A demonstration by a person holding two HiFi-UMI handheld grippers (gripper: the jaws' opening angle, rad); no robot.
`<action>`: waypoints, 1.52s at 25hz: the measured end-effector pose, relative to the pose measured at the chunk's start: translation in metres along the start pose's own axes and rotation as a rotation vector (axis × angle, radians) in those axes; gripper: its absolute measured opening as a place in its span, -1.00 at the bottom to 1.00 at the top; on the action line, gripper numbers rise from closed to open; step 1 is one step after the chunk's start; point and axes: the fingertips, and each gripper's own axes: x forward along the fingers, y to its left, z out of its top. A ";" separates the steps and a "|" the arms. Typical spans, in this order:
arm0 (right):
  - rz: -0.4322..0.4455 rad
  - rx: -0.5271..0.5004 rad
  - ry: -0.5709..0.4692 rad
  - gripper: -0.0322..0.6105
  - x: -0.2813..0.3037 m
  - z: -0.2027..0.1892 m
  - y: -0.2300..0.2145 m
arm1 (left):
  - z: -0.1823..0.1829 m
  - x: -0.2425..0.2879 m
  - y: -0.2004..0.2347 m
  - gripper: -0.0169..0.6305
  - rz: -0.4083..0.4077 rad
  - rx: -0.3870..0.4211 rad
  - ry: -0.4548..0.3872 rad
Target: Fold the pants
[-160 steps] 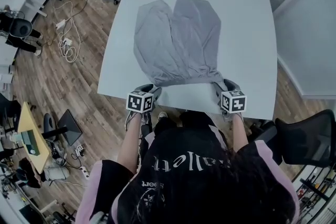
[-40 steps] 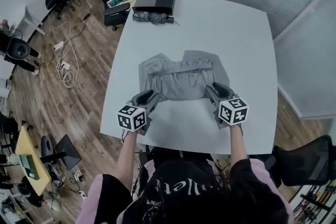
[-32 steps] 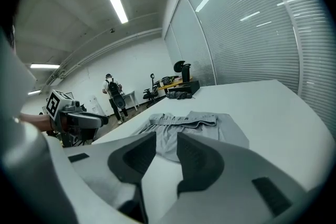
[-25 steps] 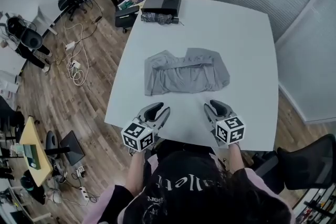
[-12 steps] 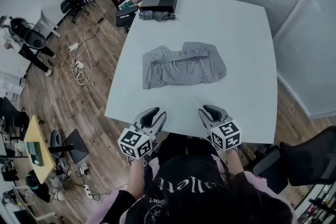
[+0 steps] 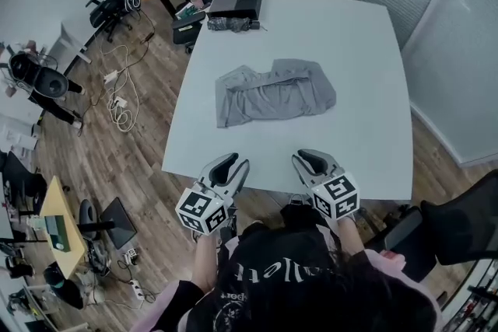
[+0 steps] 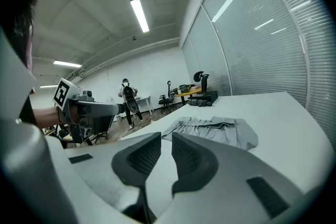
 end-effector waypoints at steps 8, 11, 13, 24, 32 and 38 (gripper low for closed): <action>-0.018 -0.029 -0.037 -0.74 -0.009 0.006 0.069 | 0.003 -0.060 -0.004 -0.52 -0.048 0.071 -0.018; -0.035 -0.034 -0.032 -0.75 -0.011 -0.001 0.097 | -0.009 -0.088 -0.007 -0.56 -0.077 0.078 -0.010; -0.055 -0.029 -0.032 -0.75 -0.012 -0.008 0.113 | -0.018 -0.103 -0.007 -0.58 -0.096 0.076 -0.005; -0.136 -0.028 -0.077 -0.77 -0.024 -0.021 0.179 | -0.038 -0.170 -0.009 -0.74 -0.176 0.100 -0.022; -0.150 -0.040 -0.139 -0.80 -0.043 -0.010 0.206 | -0.045 -0.192 -0.012 -0.79 -0.190 0.116 -0.039; -0.164 -0.067 -0.139 -0.80 -0.055 -0.010 0.209 | -0.046 -0.193 -0.023 -0.79 -0.214 0.132 -0.040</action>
